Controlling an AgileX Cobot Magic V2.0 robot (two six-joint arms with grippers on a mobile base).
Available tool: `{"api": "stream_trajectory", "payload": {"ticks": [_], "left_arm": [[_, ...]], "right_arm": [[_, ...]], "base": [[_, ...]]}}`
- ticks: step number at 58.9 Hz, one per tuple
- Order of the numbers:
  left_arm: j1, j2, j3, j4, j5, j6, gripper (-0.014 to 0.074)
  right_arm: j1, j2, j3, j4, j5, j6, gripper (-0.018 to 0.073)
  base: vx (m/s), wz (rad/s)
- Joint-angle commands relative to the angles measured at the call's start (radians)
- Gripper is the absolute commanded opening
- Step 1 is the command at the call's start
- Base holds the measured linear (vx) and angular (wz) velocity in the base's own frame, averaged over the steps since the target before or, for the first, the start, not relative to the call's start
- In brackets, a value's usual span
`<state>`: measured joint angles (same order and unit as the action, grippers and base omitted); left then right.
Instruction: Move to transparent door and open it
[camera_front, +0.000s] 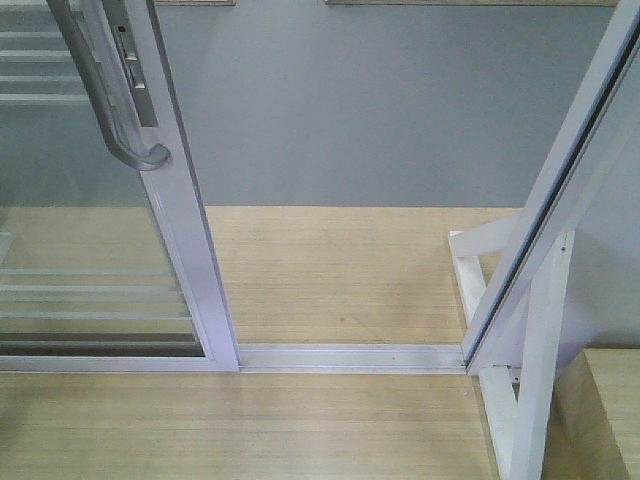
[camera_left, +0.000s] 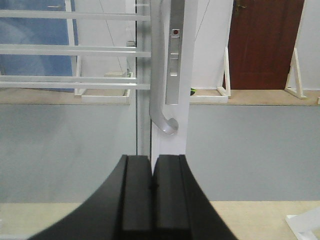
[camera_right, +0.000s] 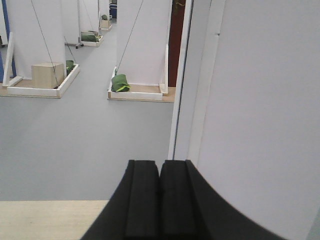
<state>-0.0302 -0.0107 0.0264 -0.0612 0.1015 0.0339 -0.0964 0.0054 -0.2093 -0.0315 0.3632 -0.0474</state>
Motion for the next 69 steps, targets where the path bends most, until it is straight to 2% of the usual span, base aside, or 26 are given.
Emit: {"api": "stream_trajectory", "payload": {"ticks": [1, 9, 12, 17, 69], "left_arm": [[0.000, -0.003, 0.032, -0.010, -0.075, -0.009, -0.0006], [0.000, -0.003, 0.032, -0.010, -0.075, -0.009, -0.0006], [0.000, -0.003, 0.032, -0.010, -0.075, -0.009, -0.0006], [0.000, -0.003, 0.032, -0.010, -0.075, -0.009, -0.0006], [0.000, -0.003, 0.032, -0.010, -0.075, -0.009, -0.0006]], "right_arm": [[-0.007, -0.024, 0.078, 0.011, -0.180, 0.000, -0.0011], [-0.007, -0.030, 0.258, 0.025, -0.336, 0.047, -0.0008], [-0.007, -0.030, 0.249, 0.031, -0.282, 0.065, -0.0008], [-0.007, -0.029, 0.253, 0.031, -0.318, 0.063, -0.0008], [-0.007, -0.029, 0.252, 0.031, -0.315, 0.064, -0.0008]], "base": [[0.00, 0.00], [0.00, 0.00], [0.00, 0.00], [0.00, 0.00], [0.00, 0.00]]}}
